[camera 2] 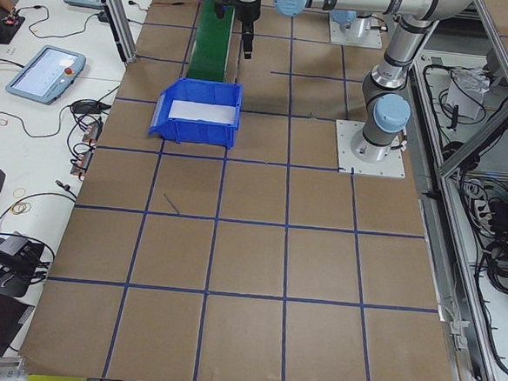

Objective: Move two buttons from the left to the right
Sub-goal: 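Carry the yellow button into the blue bin and release it, then return the right gripper over the belt's end above the red button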

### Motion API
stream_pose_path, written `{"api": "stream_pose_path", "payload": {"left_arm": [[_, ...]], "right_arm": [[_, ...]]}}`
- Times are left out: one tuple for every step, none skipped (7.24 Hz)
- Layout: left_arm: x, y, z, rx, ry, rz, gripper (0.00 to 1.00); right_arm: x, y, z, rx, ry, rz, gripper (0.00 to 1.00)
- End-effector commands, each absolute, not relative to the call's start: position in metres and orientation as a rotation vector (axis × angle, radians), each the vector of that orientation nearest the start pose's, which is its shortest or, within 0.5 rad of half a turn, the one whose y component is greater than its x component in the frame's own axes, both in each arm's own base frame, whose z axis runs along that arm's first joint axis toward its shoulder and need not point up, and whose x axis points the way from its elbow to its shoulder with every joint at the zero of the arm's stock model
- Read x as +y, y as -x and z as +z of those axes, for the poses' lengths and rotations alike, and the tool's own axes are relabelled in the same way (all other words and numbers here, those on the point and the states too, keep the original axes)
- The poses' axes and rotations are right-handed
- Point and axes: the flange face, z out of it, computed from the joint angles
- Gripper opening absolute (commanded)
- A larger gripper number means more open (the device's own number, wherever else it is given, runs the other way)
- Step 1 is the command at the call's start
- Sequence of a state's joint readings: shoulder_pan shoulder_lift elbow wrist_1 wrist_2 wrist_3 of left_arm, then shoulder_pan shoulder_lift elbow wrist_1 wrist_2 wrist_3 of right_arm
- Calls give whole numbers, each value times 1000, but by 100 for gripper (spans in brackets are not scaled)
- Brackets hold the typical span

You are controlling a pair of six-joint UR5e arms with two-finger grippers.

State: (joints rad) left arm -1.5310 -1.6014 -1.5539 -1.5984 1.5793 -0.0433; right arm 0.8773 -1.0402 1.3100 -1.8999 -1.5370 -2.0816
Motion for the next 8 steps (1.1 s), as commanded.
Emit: {"api": "stream_pose_path", "payload": {"left_arm": [[-506,112,478,3129,129,65,100],[-506,112,478,3129,129,65,100],[-506,112,478,3129,129,65,100],[-506,112,478,3129,129,65,100],[-506,112,478,3129,129,65,100],[-506,112,479,3129,132,62,100],[-506,110,479,3130,137,63,100],[-506,112,479,3129,132,62,100]], "right_arm": [[-629,260,397,2386,2128,-79,99],[-650,202,398,2301,2216,-86,99],[-667,143,386,2196,2292,-82,98],[-680,103,362,2165,2285,-66,98],[-686,66,345,2159,2303,-58,98],[-681,57,331,2125,2316,-50,99],[-679,39,322,2085,2332,-46,99],[-678,36,317,2076,2333,-39,99]]}}
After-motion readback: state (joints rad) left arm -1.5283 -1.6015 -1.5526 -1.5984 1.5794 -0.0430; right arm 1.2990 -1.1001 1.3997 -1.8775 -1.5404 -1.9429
